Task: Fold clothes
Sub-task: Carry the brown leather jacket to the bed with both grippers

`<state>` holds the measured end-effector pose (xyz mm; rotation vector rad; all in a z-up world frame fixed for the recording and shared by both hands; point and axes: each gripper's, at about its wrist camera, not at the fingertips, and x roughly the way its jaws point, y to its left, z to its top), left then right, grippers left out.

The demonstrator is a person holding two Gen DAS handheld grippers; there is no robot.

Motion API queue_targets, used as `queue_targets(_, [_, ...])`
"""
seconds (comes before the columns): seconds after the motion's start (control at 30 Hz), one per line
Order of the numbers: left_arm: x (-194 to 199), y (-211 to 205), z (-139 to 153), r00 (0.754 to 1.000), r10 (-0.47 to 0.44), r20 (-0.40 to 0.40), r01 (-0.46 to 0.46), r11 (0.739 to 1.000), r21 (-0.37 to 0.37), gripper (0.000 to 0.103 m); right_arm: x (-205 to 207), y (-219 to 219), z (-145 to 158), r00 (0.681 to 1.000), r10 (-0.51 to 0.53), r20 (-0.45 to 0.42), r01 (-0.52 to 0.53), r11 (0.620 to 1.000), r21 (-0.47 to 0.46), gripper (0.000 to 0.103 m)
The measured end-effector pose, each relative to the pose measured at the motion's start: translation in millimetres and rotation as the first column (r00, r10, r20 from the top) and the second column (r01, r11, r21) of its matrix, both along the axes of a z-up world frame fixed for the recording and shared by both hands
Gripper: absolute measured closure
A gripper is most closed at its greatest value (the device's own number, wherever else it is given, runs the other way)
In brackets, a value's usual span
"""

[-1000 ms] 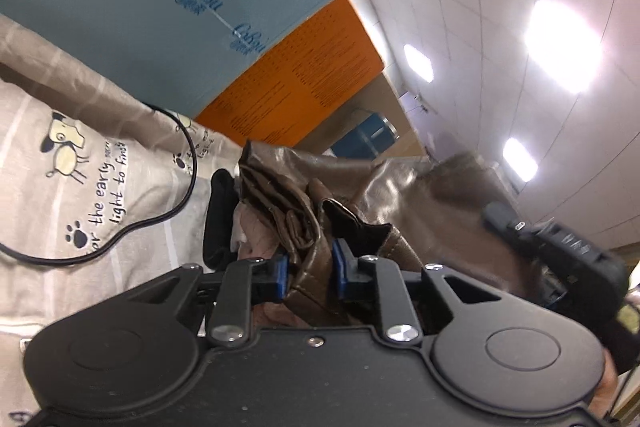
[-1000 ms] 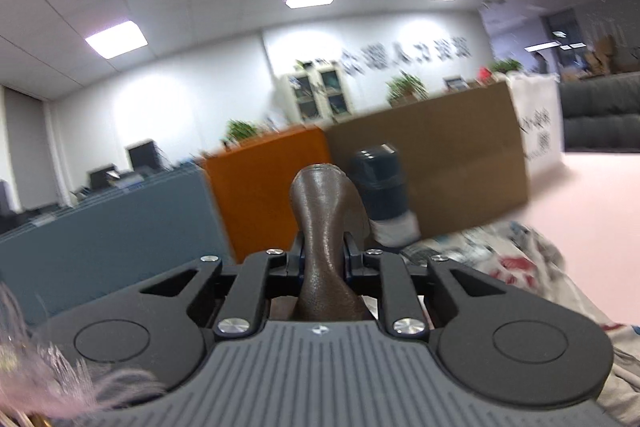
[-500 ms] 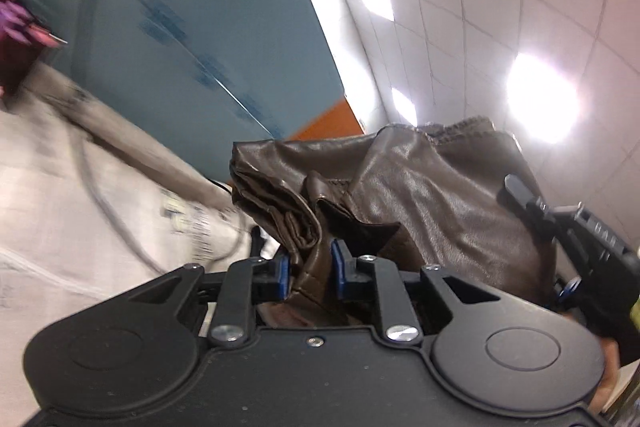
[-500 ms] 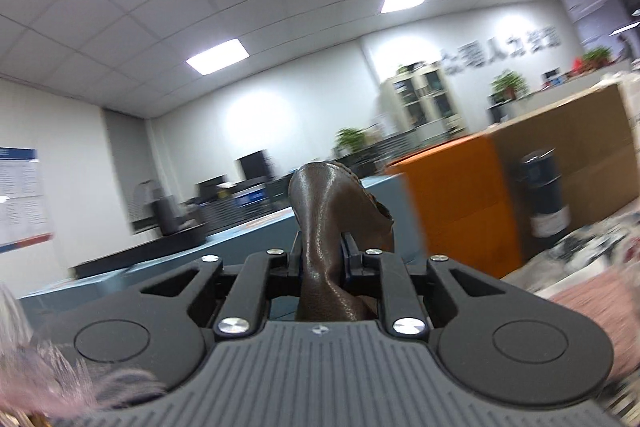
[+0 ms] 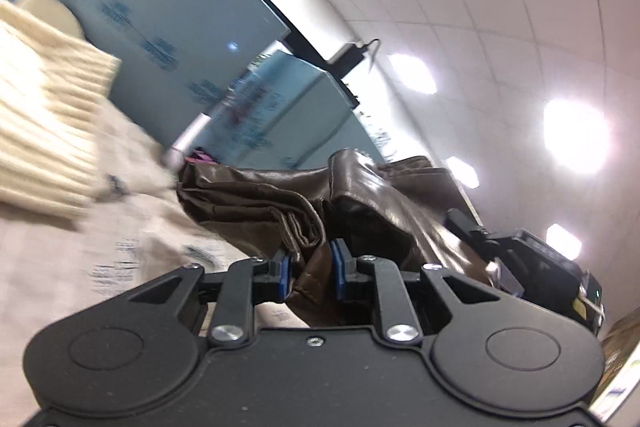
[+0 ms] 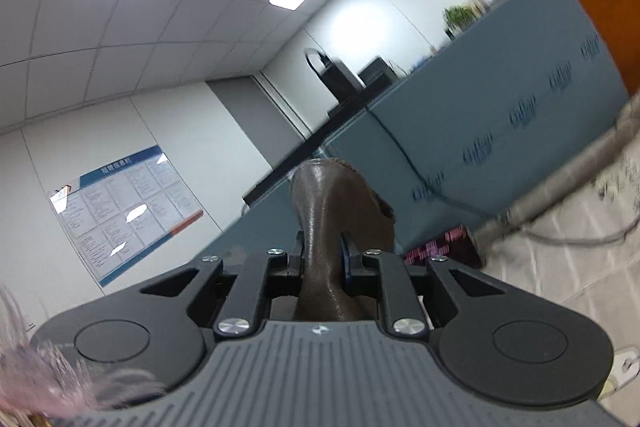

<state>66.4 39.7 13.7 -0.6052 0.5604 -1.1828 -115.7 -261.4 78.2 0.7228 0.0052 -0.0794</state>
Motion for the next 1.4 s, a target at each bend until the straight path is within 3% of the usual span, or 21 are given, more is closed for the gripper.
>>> queue_targets(0.13, [-5.7,7.9,-22.2,0.999,-0.029,-0.013,0.03,0.991,0.131,0.082,7.3,-18.6,-45.4,0.989,-0.026,-0.149,0.041,0.995,0.095,0.089])
queue_targets(0.27, [-10.9,2.6,-38.8,0.994,-0.08,-0.071,0.094,0.97,0.226,0.081,1.4,-33.1,-88.0,0.943,-0.092,-0.32,0.14,0.981,0.131,0.087])
queue_targets(0.37, [-7.0,1.1,-45.3,0.995,-0.071,-0.068,0.087,0.955,0.282,0.076,-3.3,-43.9,-94.9,0.91,-0.148,-0.386,0.193,0.978,0.079,0.073])
queue_targets(0.47, [2.5,-0.3,-48.3,0.992,-0.048,-0.115,0.081,0.949,0.304,0.062,-8.1,-40.5,-81.1,0.889,-0.263,-0.374,0.253,0.964,-0.077,0.04])
queue_targets(0.5, [5.2,0.1,-49.2,0.992,-0.031,-0.125,0.068,0.95,0.306,0.059,-10.5,-36.8,-74.5,0.894,-0.281,-0.349,0.252,0.959,-0.128,0.028])
queue_targets(0.57, [14.2,2.8,-45.9,0.991,0.015,-0.134,0.027,0.953,0.303,0.046,-14.6,-23.4,-62.7,0.919,-0.253,-0.301,0.189,0.956,-0.226,0.023])
queue_targets(0.6, [18.3,3.6,-43.7,0.991,0.038,-0.131,0.003,0.954,0.298,0.045,-14.2,-15.6,-59.6,0.933,-0.21,-0.293,0.132,0.955,-0.265,0.02])
queue_targets(0.7, [28.3,-0.6,-36.7,0.991,0.081,-0.103,-0.047,0.953,0.298,0.043,-8.9,7.9,-55.2,0.948,-0.043,-0.315,-0.073,0.935,-0.347,0.019])
queue_targets(0.8, [38.5,-13.4,-30.1,0.993,0.087,-0.074,-0.057,0.94,0.337,0.043,1.0,34.0,-61.5,0.919,0.132,-0.372,-0.284,0.876,-0.391,0.019])
queue_targets(0.87, [46.0,-22.3,-28.6,0.995,0.075,-0.069,-0.045,0.93,0.364,0.043,7.9,53.1,-69.1,0.891,0.193,-0.411,-0.376,0.821,-0.429,0.019])
queue_targets(0.97, [56.9,-34.9,-26.5,0.996,0.059,-0.062,-0.029,0.914,0.405,0.043,16.8,77.2,-78.2,0.864,0.211,-0.457,-0.439,0.76,-0.479,0.019])
queue_targets(1.1, [67.3,-49.6,-28.6,0.997,0.06,-0.04,-0.036,0.893,0.448,0.042,34.1,103.4,-85.0,0.845,0.13,-0.519,-0.45,0.697,-0.559,0.019])
queue_targets(1.2, [78.9,-61.4,-31.6,0.997,0.064,-0.035,-0.04,0.881,0.471,0.042,47.4,110.9,-91.3,0.838,0.06,-0.543,-0.44,0.663,-0.606,0.02])
queue_targets(1.27, [88.0,-69.6,-33.8,0.997,0.066,-0.036,-0.04,0.875,0.483,0.042,48.3,112.8,-96.3,0.838,0.047,-0.544,-0.433,0.665,-0.609,0.023])
queue_targets(1.37, [97.5,-79.7,-38.6,0.998,0.046,-0.044,-0.019,0.869,0.495,0.042,46.4,109.0,-96.4,0.851,0.056,-0.522,-0.413,0.685,-0.6,0.054])
queue_targets(1.4, [100.0,-82.7,-40.6,0.998,0.036,-0.048,-0.008,0.868,0.497,0.042,44.8,105.6,-94.0,0.858,0.042,-0.511,-0.392,0.697,-0.6,0.07])
